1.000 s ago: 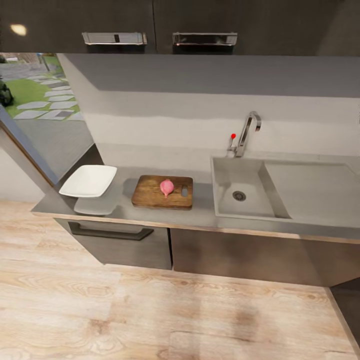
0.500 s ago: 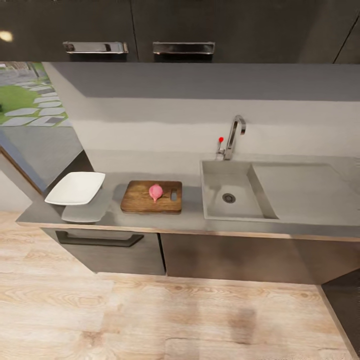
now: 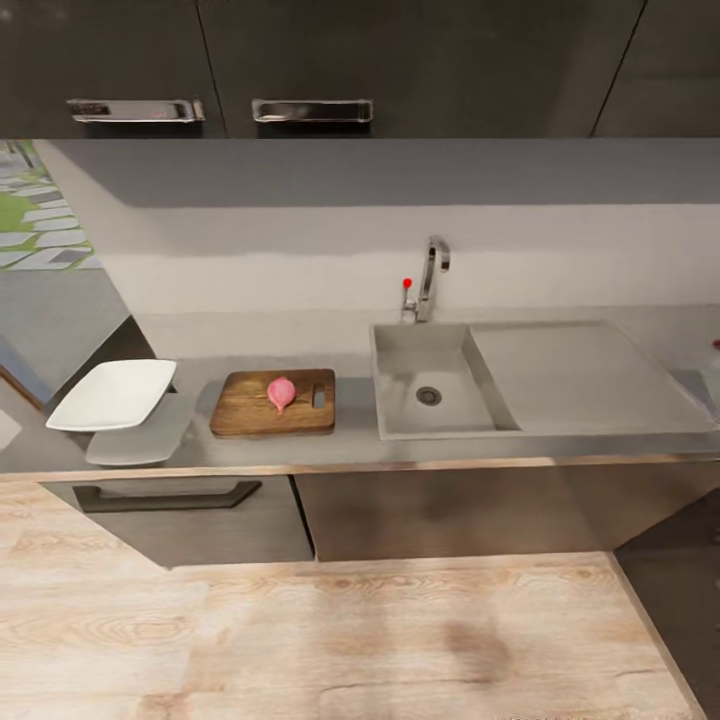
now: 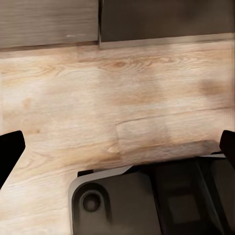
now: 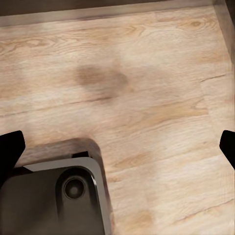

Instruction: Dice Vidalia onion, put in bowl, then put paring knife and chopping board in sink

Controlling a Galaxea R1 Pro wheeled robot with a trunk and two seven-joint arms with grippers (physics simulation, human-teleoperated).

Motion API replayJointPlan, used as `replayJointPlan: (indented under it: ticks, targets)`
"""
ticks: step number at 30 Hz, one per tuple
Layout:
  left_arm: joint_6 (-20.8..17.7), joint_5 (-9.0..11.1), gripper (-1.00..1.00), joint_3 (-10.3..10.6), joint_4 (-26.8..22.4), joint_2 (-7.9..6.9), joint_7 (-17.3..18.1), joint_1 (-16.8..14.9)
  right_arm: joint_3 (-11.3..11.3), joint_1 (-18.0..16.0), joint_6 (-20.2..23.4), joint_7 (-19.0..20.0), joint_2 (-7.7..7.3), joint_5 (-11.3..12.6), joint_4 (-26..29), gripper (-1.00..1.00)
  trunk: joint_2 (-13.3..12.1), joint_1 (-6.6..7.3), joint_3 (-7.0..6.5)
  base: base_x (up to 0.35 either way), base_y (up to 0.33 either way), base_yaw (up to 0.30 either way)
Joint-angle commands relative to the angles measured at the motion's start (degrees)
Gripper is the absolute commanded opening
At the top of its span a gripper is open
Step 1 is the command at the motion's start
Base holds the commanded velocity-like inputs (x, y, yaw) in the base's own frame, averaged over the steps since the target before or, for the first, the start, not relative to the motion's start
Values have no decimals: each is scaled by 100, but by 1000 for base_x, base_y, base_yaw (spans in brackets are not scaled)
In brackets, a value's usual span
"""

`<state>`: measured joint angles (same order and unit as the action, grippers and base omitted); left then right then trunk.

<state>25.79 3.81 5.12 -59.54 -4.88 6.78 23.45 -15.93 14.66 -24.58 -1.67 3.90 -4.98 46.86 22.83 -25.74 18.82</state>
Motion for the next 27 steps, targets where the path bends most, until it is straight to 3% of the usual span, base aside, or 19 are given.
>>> replayJointPlan:
  ticks: [1,27]
  targets:
    - [5,41,100,7,-3,-4,26,0,-15,1,-3,-17,6,-52,8,100,9,-4,0,0,0,-197]
    - [10,41,100,7,34,-2,27,-1,-15,2,-3,-17,6,-55,8,100,9,-4,-189,0,0,-197]
